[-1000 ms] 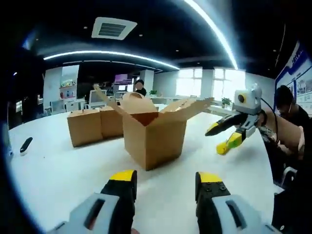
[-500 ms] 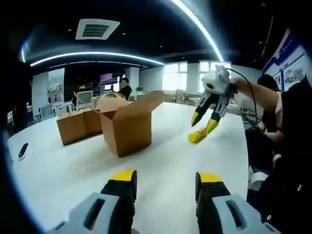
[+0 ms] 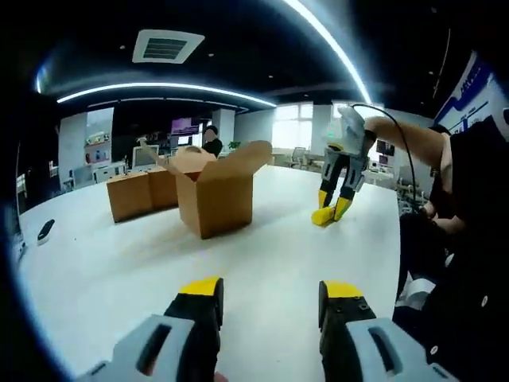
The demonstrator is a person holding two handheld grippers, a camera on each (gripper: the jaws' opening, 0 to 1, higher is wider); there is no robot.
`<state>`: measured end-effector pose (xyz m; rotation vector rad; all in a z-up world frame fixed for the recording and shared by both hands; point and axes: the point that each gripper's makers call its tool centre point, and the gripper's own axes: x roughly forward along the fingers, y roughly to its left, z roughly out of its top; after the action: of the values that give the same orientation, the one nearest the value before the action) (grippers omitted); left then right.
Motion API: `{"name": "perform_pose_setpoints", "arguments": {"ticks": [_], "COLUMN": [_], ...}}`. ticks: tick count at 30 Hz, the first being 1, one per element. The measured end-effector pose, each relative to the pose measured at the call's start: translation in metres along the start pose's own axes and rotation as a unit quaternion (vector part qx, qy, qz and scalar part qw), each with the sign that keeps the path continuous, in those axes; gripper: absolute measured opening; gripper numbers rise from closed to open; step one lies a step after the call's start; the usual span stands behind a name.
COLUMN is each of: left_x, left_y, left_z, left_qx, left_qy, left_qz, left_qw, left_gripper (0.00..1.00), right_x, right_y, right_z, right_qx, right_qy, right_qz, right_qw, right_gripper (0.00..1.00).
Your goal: Pick up one paper box from the group, open the paper box, and remove the item inside
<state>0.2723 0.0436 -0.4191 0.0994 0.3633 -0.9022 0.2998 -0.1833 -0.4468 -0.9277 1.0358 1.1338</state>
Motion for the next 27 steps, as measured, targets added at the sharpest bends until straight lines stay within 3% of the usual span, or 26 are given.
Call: {"name": "perform_pose_setpoints", "arguments": {"ticks": [7,9,14,19,27], "left_x": [-0.004,-0.005,-0.007,-0.011,-0.022], "left_y": [0.004,0.006,0.008,0.009,0.011], "left_z": [0.001,0.000,0.000,-0.002,-0.004], "left_qx": [-0.007,-0.009,-0.015,-0.013,-0.016], "left_qy": [-0.010,-0.012,-0.018,-0.017,-0.020], "left_qz": [0.005,0.007,0.009,0.010,0.021], "left_qw": [0.9999,0.9999,0.9997,0.9997,0.9995], "left_gripper": [0.49,0.48,0.48,0.48,0.48], "right_x": [-0.002,-0.004,-0.006,0.002,0.019], "right_y": [0.008,0.005,0.014,0.028,0.032], "right_z": [0.007,0.019,0.052,0.097,0.138], "right_qx": [0.009,0.006,-0.001,-0.044,-0.080], "right_qy": [0.013,-0.008,-0.026,-0.046,-0.046], "right_qz": [0.007,-0.009,-0.012,-0.010,-0.010], "right_qw": [0.9999,0.9999,0.9996,0.9979,0.9957], "right_gripper": [0.18,0.18,0.18,0.18,0.18]}}
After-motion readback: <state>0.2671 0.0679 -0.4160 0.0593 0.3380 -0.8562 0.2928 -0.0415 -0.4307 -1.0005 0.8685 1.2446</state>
